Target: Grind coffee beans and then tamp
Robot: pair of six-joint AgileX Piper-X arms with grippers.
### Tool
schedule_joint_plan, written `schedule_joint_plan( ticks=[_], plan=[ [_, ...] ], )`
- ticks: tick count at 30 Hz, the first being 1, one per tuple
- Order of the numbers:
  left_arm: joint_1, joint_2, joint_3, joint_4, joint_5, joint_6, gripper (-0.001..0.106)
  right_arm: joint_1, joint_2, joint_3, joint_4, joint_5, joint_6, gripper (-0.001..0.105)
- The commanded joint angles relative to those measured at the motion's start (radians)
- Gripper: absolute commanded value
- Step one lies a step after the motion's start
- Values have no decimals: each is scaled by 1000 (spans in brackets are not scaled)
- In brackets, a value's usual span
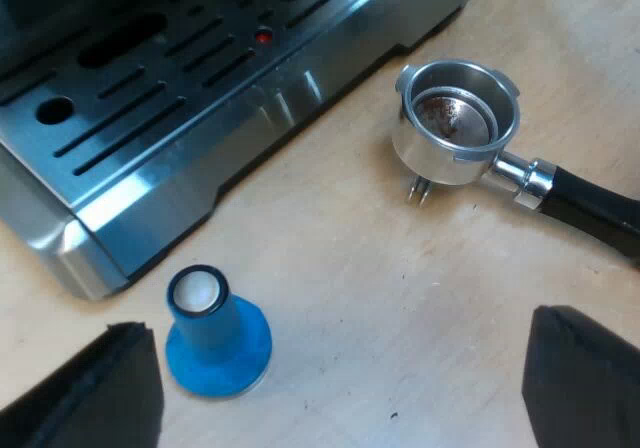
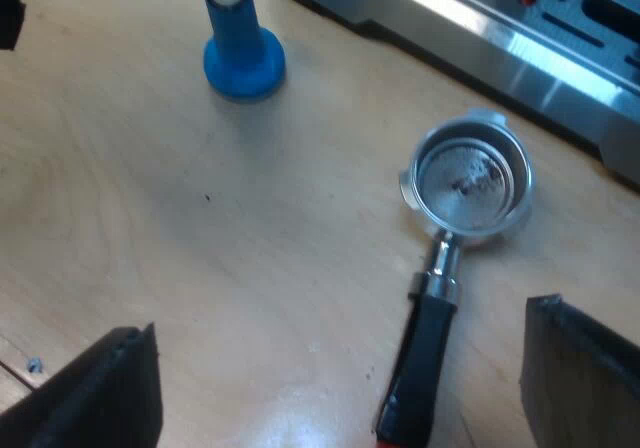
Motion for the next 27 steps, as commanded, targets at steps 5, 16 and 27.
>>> schedule_joint_plan(
  ticks=[5,16,27],
  plan=[
    [-5,-141,-10,115,-29,9,87,-2,-8,-10,-88,13,-68,73],
    [-5,-257,-10,201,-47,7,87,-2,-8,-10,-114,38,-80,70],
    [-5,-240,-10,170,-198,7,87,-2,-6,-10,-195,38,-109,70]
  ],
)
